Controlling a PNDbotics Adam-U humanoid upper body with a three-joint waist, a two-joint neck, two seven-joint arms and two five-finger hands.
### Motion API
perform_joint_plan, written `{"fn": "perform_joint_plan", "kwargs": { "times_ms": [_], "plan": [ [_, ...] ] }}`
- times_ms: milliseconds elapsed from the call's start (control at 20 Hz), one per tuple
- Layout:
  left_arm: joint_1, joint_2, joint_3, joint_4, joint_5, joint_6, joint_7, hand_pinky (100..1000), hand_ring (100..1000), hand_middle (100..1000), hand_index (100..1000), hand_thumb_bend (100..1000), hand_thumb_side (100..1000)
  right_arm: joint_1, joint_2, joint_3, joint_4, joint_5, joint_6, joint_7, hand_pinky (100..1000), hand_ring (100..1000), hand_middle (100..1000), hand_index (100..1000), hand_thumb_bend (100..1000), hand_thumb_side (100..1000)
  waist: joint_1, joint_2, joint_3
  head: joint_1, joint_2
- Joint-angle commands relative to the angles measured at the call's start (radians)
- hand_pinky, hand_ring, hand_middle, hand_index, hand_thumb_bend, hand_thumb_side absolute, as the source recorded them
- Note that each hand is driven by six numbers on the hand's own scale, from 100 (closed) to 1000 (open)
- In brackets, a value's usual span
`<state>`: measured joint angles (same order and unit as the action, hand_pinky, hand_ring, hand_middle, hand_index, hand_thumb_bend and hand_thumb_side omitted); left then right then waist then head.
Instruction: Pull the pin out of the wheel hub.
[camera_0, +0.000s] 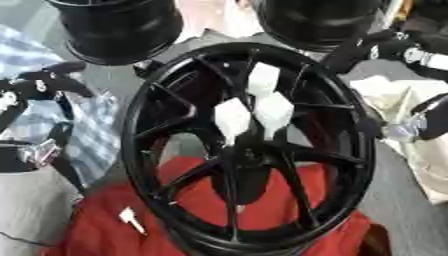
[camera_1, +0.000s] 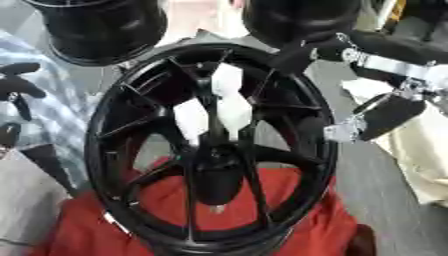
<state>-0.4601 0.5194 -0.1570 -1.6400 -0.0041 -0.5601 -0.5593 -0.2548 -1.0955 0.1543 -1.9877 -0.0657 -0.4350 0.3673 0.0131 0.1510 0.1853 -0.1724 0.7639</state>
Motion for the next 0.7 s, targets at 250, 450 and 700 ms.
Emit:
{"fn": "perform_joint_plan", "kwargs": {
  "times_ms": [250,450,700],
  "plan": [
    [-0.016,0.013,0.002,-0.008,0.002,-0.347,-0.348,478,1000,708,859,100,373,-0.016,-0.028,-0.011,-0.012,-0.006,0.003,0.012,745,798,877,929,384,370,0.000,-0.019,0.002,-0.011,0.006],
    [-0.014,0.013,0.001,-0.007,-0.002,-0.347,-0.348,478,1000,708,859,100,374,-0.023,-0.026,-0.009,-0.012,-0.005,0.010,0.021,747,802,899,943,475,364,0.000,-0.017,0.006,-0.020,0.006],
    [-0.015,0.009,-0.004,-0.007,-0.008,-0.347,-0.348,478,1000,708,859,100,377,-0.046,-0.024,0.010,-0.012,0.004,0.064,0.043,753,810,914,954,518,329,0.001,-0.014,0.011,-0.036,0.006]
  ]
}}
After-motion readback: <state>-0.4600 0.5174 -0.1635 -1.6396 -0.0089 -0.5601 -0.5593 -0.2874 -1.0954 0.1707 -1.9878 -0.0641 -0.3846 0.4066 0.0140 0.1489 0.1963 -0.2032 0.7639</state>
